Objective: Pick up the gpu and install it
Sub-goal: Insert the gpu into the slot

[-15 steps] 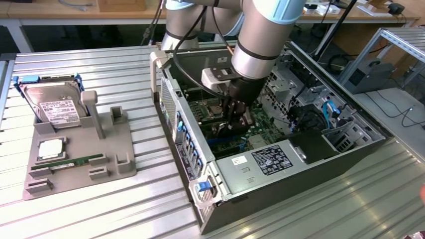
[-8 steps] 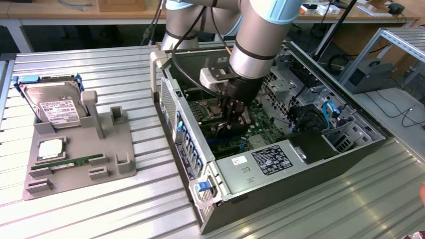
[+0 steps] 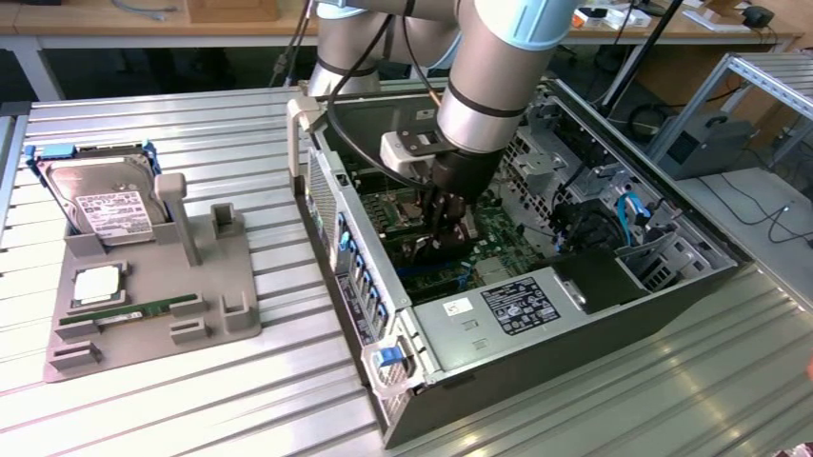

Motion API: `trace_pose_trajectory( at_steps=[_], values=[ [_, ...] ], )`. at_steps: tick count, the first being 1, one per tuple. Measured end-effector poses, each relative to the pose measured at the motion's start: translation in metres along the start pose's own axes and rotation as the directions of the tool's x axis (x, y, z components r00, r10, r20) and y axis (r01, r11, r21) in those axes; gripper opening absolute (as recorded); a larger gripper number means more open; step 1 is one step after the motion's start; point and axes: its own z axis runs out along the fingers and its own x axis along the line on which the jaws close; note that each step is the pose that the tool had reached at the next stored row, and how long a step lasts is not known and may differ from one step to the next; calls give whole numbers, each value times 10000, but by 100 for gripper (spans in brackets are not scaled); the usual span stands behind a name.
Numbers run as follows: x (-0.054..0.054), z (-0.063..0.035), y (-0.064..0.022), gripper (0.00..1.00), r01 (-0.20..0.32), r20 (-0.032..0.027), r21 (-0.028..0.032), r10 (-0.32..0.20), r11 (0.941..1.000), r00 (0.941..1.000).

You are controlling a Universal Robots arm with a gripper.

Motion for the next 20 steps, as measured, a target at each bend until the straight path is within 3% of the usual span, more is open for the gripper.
trace_pose_trajectory(
  at_steps=[20],
  values=[
    [1,7,-22,27,1,-24,0,-1,10000,10000]
  ],
)
